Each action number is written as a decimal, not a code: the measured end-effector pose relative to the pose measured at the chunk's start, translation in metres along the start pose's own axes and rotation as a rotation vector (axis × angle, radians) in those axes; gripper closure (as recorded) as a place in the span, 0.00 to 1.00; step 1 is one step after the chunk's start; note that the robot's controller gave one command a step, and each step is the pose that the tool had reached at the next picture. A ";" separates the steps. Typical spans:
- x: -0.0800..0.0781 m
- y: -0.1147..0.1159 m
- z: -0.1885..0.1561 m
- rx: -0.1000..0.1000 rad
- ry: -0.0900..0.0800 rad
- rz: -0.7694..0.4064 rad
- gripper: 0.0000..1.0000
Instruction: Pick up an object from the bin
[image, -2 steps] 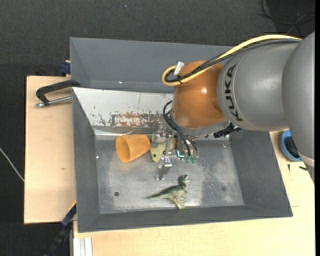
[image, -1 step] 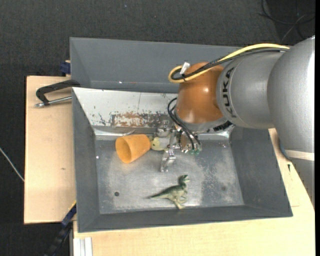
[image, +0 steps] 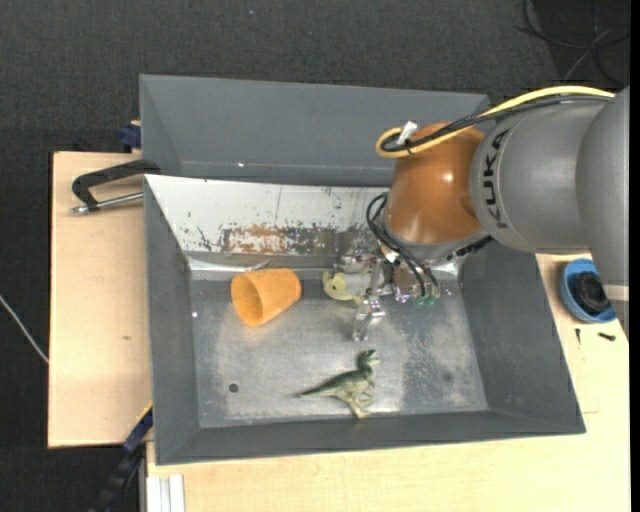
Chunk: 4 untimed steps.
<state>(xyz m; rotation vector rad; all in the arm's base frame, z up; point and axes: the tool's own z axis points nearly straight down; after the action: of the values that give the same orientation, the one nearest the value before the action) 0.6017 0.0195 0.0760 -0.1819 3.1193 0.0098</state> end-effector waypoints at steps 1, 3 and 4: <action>0.000 -0.042 0.001 0.001 0.001 0.127 0.00; -0.003 -0.025 -0.003 0.005 0.005 0.321 0.00; -0.007 -0.026 -0.007 0.005 -0.012 0.323 1.00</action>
Offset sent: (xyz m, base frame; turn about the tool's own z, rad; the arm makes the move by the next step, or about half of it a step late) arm 0.0002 -0.0452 -0.0060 0.1276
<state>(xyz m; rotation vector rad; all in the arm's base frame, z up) 0.6120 -0.0058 0.0827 0.3205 3.0976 0.0072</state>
